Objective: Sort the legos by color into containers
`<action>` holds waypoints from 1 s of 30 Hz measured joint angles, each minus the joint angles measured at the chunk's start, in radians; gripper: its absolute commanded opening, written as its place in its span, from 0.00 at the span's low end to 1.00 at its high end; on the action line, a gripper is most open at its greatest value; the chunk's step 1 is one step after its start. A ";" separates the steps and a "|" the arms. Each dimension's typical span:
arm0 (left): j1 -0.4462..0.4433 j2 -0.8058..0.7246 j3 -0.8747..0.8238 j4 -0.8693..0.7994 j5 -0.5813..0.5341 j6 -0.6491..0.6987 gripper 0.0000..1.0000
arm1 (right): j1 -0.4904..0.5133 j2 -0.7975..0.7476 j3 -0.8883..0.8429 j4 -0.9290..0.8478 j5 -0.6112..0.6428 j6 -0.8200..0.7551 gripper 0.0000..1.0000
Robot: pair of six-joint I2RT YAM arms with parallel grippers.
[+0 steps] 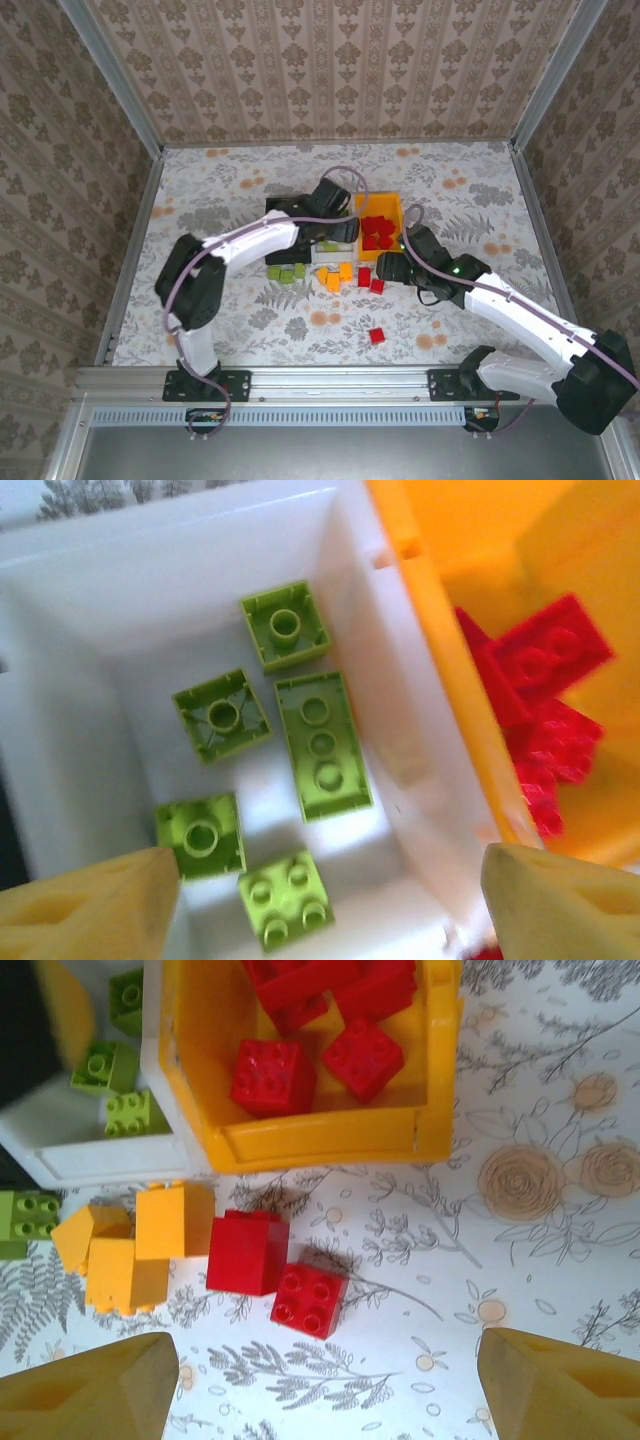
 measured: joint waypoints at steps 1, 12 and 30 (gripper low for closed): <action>-0.005 -0.043 -0.023 0.003 0.001 -0.003 1.00 | 0.000 0.000 -0.003 -0.005 -0.016 -0.001 0.80; -0.087 -0.447 -0.305 0.032 -0.054 -0.038 1.00 | 0.244 0.100 -0.030 -0.107 -0.155 -0.039 0.79; -0.022 -0.644 -0.542 -0.025 -0.139 -0.132 1.00 | 0.433 0.394 -0.027 -0.124 -0.109 -0.032 0.45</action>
